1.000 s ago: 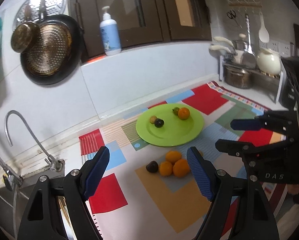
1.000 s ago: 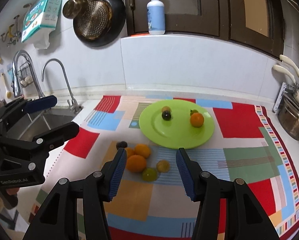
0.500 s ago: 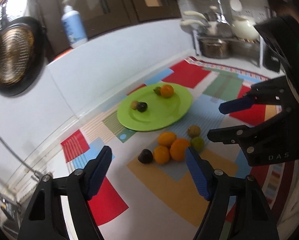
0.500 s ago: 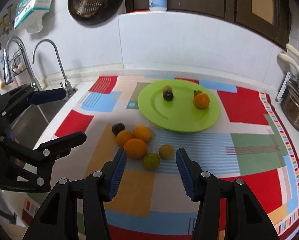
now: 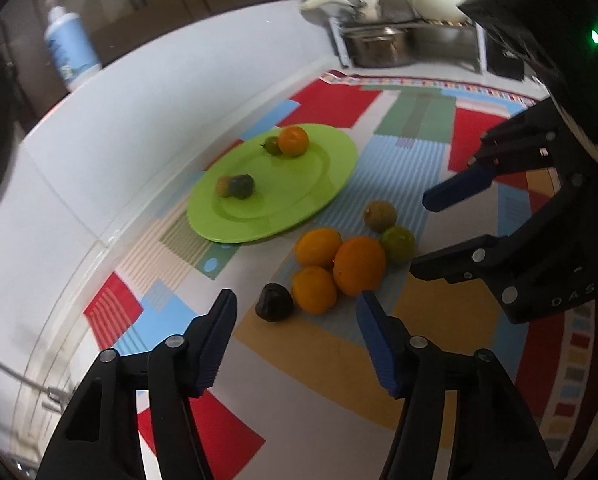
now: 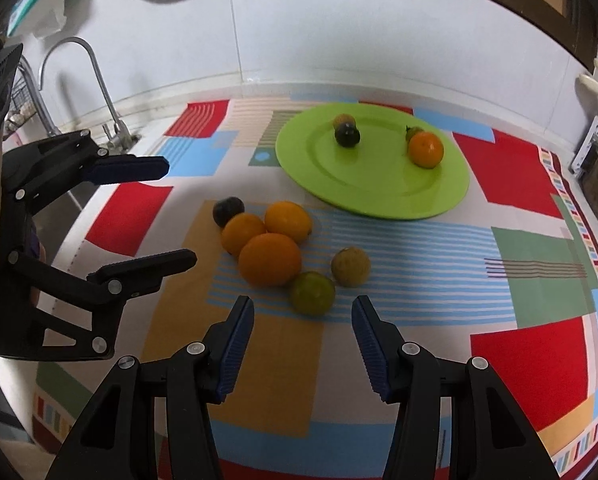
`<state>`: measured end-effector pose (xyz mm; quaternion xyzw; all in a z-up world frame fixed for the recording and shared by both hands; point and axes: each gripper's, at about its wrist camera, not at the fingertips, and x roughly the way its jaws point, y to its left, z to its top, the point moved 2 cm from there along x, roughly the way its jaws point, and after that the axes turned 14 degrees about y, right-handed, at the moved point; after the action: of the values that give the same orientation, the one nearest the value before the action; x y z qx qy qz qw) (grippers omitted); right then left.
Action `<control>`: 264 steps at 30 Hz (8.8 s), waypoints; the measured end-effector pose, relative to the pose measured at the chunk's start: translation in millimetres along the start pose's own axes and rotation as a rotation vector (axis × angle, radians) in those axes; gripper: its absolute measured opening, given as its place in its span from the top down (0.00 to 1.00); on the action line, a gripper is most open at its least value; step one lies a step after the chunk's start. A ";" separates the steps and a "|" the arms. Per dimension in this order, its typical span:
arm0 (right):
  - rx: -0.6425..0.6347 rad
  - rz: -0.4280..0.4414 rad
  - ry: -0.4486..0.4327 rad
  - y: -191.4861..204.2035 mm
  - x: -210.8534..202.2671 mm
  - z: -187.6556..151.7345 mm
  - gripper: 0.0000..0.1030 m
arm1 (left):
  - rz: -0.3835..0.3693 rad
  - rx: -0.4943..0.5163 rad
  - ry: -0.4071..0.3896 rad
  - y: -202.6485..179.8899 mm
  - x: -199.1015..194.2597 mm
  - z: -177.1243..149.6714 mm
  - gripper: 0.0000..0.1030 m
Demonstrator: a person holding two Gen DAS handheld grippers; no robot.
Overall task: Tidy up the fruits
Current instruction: 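Lower both open tools onto the loose fruit cluster beside the plate, then grasp a small orange with the left tool while the right tool grasps a green lime, then carry the small orange and green lime over the green plate with both tools, then open both tools to drop the orange and lime onto the plate, then withdraw both tools from the plate back toward the remaining fruit, then grasp a dark plum with the left tool while the right tool grasps a yellow lime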
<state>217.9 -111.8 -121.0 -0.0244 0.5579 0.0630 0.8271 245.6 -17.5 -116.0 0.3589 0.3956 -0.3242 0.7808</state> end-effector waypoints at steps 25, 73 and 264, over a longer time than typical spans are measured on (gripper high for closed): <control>0.018 0.010 0.070 -4.5 33.1 11.0 0.60 | -0.072 0.213 0.037 0.9 41.7 16.7 0.57; 0.015 0.114 -0.080 -31.8 -11.7 9.2 0.71 | -0.078 -0.412 -0.019 6.4 -19.9 26.3 0.66; 0.105 0.039 -0.025 -45.9 13.6 15.3 0.54 | 0.041 -0.581 0.085 30.2 22.0 -4.4 0.32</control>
<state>243.1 -154.5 -129.2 0.0309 0.5504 0.0500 0.8328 278.3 -2.7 -127.4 0.1418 0.4969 -0.1660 0.8399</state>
